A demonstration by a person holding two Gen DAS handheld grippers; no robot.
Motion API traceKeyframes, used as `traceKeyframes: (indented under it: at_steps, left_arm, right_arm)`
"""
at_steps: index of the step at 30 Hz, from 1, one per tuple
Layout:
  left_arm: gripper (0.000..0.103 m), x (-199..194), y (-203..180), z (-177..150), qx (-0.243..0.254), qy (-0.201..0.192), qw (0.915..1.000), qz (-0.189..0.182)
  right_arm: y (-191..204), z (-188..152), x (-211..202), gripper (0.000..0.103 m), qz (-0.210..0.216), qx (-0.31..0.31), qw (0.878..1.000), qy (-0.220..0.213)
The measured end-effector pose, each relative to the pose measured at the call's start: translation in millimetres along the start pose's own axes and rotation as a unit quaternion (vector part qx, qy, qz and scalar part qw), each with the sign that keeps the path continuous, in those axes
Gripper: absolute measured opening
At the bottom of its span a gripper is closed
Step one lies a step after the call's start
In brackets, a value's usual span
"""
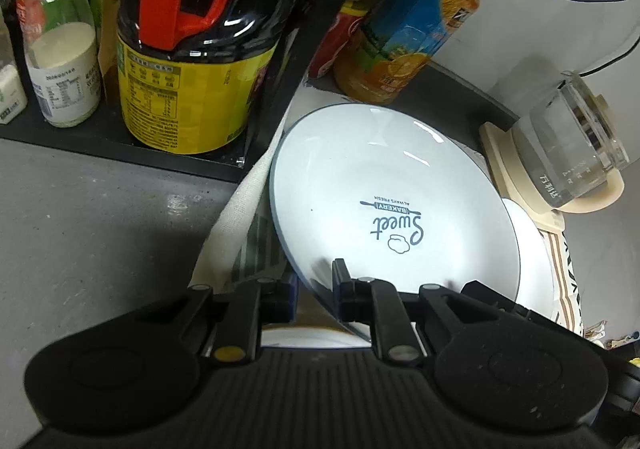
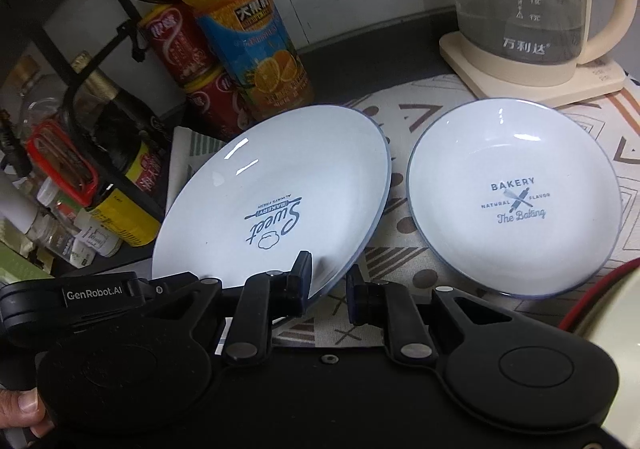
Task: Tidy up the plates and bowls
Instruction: 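Lift the 'Sweet' plate with the left tool over the gold-rimmed plate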
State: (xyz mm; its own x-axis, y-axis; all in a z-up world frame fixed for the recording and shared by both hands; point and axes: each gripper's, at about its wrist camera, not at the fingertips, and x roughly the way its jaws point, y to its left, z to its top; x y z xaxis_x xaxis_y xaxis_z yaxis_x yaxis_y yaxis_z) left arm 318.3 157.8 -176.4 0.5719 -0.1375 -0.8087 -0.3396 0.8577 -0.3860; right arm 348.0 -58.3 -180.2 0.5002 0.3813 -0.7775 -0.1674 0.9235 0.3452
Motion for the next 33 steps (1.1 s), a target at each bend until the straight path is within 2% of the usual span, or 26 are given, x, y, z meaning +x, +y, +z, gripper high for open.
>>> traceKeyframes:
  at_steps: [11, 33]
  left_arm:
    - [0.015, -35.1, -8.3, -20.4, -0.01, -0.021, 0.9996, 0.013]
    - [0.016, -87.8, -14.1, -96.2, -0.051, -0.046, 0.9961, 0.055]
  right_arm:
    - [1.2, -11.7, -29.6, 0.017, 0.021, -0.034, 0.999, -0.001]
    - [-2.9, -56.1, -68.8, 0.017, 0.062, -0.091, 0.994, 0.008]
